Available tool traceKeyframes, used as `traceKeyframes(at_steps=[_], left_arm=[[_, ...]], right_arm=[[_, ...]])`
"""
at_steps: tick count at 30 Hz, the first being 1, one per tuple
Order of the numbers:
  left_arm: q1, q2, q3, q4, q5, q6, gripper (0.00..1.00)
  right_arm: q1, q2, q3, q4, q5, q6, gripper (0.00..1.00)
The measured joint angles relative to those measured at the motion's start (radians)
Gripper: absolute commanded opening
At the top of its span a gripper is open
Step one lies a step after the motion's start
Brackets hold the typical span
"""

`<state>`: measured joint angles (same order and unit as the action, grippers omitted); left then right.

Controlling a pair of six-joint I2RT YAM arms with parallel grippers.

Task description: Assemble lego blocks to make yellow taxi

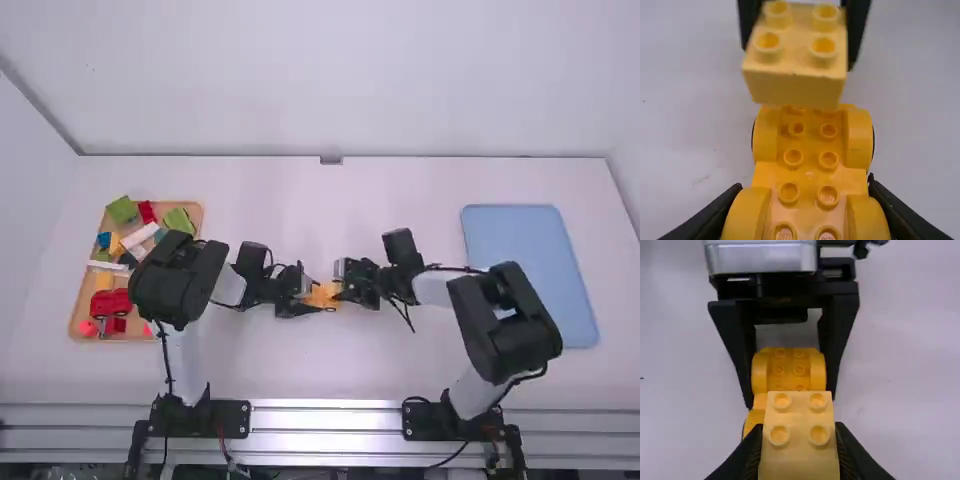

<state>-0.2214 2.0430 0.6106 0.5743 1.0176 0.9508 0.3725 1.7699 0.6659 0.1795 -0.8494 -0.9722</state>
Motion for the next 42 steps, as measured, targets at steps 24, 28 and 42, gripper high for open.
traceKeyframes(at_steps=[24, 28, 42], left_arm=[[-0.001, 0.0, 0.0, 0.023, -0.017, -0.024, 0.45], [-0.001, 0.0, -0.003, 0.027, -0.016, -0.026, 0.45], [-0.001, 0.0, -0.003, 0.027, -0.016, -0.026, 0.45]], right_arm=[[0.021, 0.042, -0.003, 0.082, 0.079, 0.043, 0.24], [0.034, 0.042, -0.003, 0.08, 0.082, 0.047, 0.25], [0.04, 0.042, -0.003, 0.072, 0.085, 0.053, 0.31]])
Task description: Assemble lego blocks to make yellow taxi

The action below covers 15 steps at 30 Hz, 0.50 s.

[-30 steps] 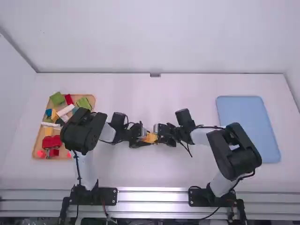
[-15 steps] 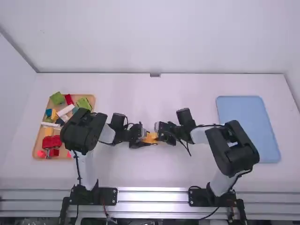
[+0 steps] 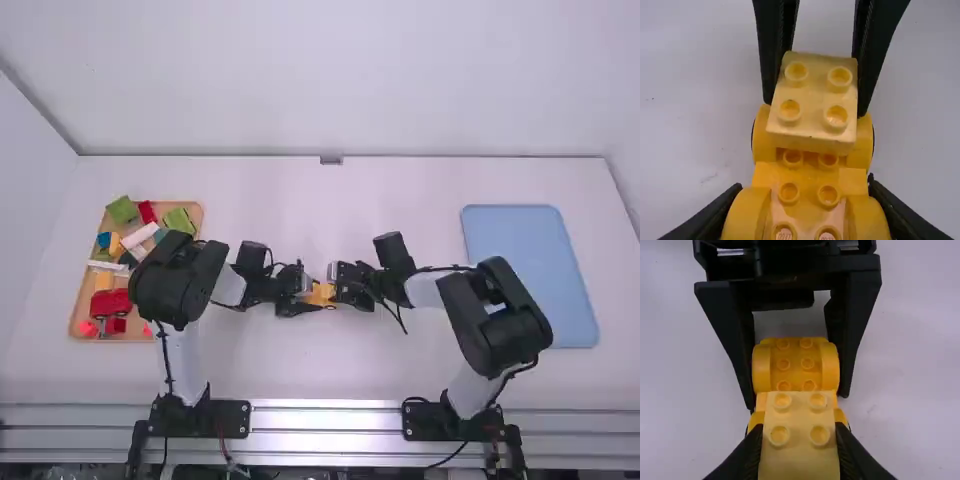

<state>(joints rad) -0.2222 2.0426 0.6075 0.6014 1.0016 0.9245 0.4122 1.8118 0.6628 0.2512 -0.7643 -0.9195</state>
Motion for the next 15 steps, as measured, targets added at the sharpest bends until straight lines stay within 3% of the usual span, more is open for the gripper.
traceKeyframes(at_steps=[6, 15], left_arm=[[0.0, 0.0, 0.0, 0.001, 0.0, 0.0, 0.44], [0.0, 0.0, 0.0, 0.0, 0.0, 0.0, 0.44]], right_arm=[[0.007, 0.0, 0.0, 0.002, 0.007, 0.001, 0.55], [0.01, 0.0, 0.0, 0.029, 0.009, 0.0, 0.65]])
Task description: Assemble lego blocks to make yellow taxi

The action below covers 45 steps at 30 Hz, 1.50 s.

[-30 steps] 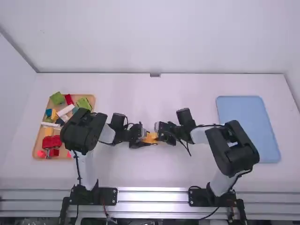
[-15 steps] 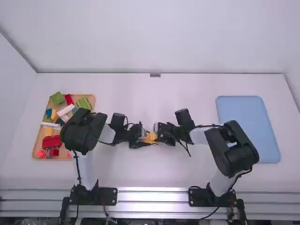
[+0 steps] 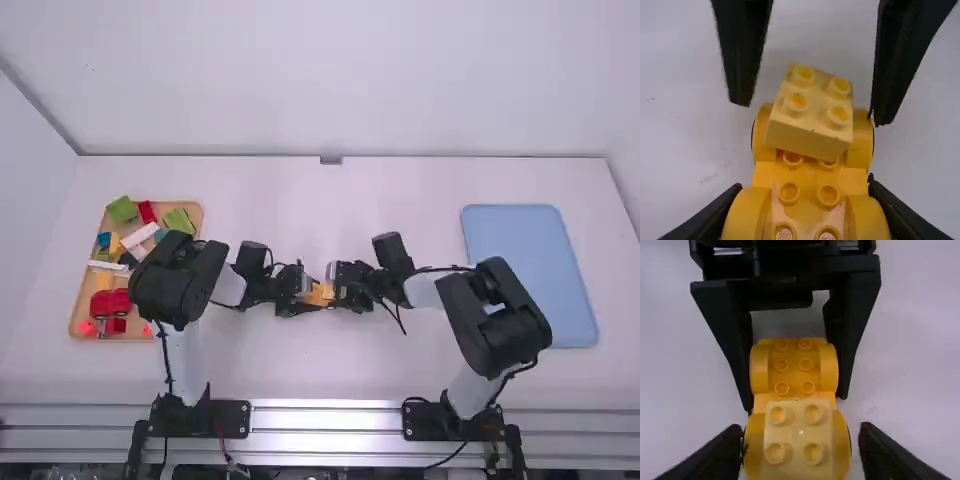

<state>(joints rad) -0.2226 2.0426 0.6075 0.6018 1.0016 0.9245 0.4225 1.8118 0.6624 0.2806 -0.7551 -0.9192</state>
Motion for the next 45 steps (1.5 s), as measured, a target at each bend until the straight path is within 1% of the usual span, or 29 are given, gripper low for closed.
traceKeyframes(at_steps=[3, 6, 7, 8, 10, 16, 17, 19, 25, 29, 31, 32, 33, 35, 36, 37, 38, 40, 45], left_arm=[[0.0, 0.0, 0.0, 0.0, 0.0, 0.0, 0.44], [0.0, 0.0, 0.0, 0.0, 0.0, 0.0, 0.44], [0.0, 0.0, 0.0, 0.0, 0.0, 0.0, 0.44], [0.0, 0.0, 0.0, 0.0, 0.0, 0.0, 0.44], [0.0, 0.0, 0.0, 0.0, 0.0, 0.0, 0.44], [0.0, 0.0, 0.0, 0.0, 0.0, 0.0, 0.44], [0.0, 0.0, 0.0, 0.0, 0.0, 0.0, 0.44], [0.0, 0.0, 0.0, 0.0, 0.001, 0.0, 0.44], [0.0, 0.0, 0.0, 0.0, 0.0, 0.0, 0.44], [0.0, 0.0, 0.0, -0.001, 0.0, 0.0, 0.44], [0.0, 0.0, 0.0, 0.0, 0.0, 0.0, 0.44], [0.0, 0.0, 0.0, 0.0, 0.0, 0.0, 0.44], [0.0, 0.0, 0.0, 0.0, 0.0, 0.0, 0.44], [0.0, 0.0, 0.0, 0.0, 0.0, 0.0, 0.44], [0.0, 0.0, 0.0, 0.0, 0.0, 0.0, 0.44], [0.0, 0.0, 0.0, 0.0, 0.0, 0.0, 0.44], [0.0, 0.0, 0.0, 0.0, 0.0, 0.0, 0.44], [0.0, 0.0, 0.0, 0.0, 0.0, 0.0, 0.44], [0.0, 0.0, 0.0, -0.001, 0.0, 0.0, 0.43]], right_arm=[[0.0, 0.0, 0.0, 0.028, -0.022, 0.0, 0.65], [-0.016, 0.0, 0.0, 0.03, -0.05, -0.001, 0.59], [-0.017, 0.0, 0.0, 0.029, -0.051, 0.0, 0.59], [-0.024, 0.0, 0.0, 0.016, -0.055, -0.003, 0.53], [-0.031, 0.0, 0.0, -0.013, -0.059, -0.008, 0.48], [-0.026, 0.0, 0.0, -0.044, -0.039, -0.015, 0.45], [-0.021, 0.0, 0.0, -0.052, -0.026, -0.013, 0.38], [-0.013, 0.0, 0.0, -0.055, -0.014, -0.014, 0.35], [-0.01, 0.0, 0.0, -0.034, -0.023, -0.012, 0.34], [-0.029, 0.0, 0.0, -0.04, -0.051, -0.009, 0.36], [-0.042, 0.0, 0.0, -0.049, -0.058, -0.003, 0.41], [-0.044, 0.0, 0.0, -0.053, -0.057, -0.003, 0.45], [-0.044, 0.0, 0.0, -0.055, -0.055, -0.001, 0.46], [-0.035, 0.0, 0.0, -0.055, -0.05, 0.002, 0.5], [-0.027, 0.0, 0.0, -0.055, -0.042, 0.004, 0.55], [-0.024, 0.0, 0.0, -0.055, -0.04, 0.003, 0.56], [-0.014, 0.0, 0.0, -0.052, -0.028, 0.005, 0.62], [0.002, 0.0, 0.0, -0.044, -0.016, 0.004, 0.66], [0.009, 0.0, 0.0, -0.018, -0.008, 0.003, 0.67]])
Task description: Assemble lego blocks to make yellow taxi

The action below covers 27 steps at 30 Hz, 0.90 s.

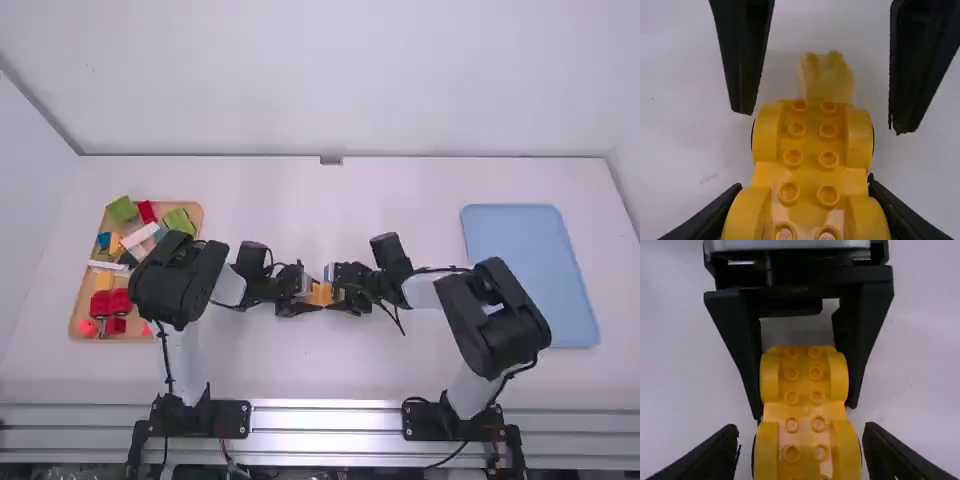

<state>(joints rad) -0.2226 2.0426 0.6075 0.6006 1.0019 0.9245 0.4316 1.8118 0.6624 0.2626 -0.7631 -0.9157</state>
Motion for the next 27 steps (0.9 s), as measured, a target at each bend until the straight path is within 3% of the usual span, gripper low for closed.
traceKeyframes(at_steps=[7, 13, 21, 27], left_arm=[[0.0, 0.0, 0.0, 0.001, 0.0, 0.0, 0.44], [0.0, 0.0, 0.0, 0.0, 0.0, 0.0, 0.44], [0.0, 0.0, 0.0, 0.0, 0.0, 0.0, 0.45], [0.0, 0.0, 0.002, -0.005, 0.0, 0.001, 0.45]], right_arm=[[-0.043, 0.0, 0.0, 0.023, -0.016, 0.034, 0.7], [-0.129, 0.0, 0.0, -0.03, -0.077, -0.003, 0.71], [-0.302, 0.0, 0.0, -0.298, -0.167, -0.238, 0.72], [-0.335, 0.068, 0.0, -0.264, -0.204, -0.382, 0.69]])
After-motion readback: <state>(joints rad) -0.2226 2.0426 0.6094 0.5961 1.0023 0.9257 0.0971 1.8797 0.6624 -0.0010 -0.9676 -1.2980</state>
